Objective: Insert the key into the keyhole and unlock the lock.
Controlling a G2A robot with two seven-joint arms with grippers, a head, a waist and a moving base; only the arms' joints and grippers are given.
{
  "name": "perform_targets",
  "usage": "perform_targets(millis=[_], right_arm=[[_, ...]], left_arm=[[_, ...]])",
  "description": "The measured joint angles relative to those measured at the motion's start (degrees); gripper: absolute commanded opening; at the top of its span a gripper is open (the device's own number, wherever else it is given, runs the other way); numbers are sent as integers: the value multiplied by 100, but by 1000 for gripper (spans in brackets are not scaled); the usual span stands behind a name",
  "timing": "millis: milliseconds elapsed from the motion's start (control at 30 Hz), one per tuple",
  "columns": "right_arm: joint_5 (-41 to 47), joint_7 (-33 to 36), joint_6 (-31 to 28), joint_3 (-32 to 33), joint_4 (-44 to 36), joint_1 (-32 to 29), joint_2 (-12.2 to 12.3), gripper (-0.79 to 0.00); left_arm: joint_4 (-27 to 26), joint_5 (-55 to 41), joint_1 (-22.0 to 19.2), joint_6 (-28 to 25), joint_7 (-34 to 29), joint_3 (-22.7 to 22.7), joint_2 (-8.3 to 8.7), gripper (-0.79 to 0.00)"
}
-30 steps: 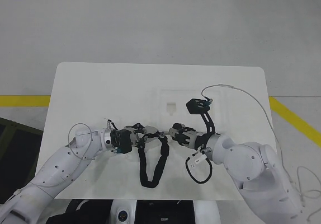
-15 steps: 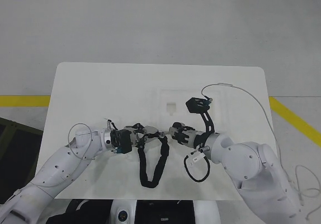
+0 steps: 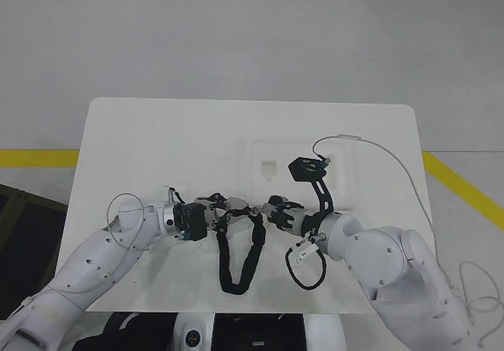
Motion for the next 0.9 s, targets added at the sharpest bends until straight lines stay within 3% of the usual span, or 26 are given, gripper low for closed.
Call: perform_targets(millis=[300,900], right_arm=[[-92,-18,71,-83,-57,31,-4,-785],[83,112,89,-111,251,350,-39,-785]], left_arm=[[-176,-121,162,-41,-322,-151,5,-785],[-216,25,262,-121,-317,-282,-12,-785]])
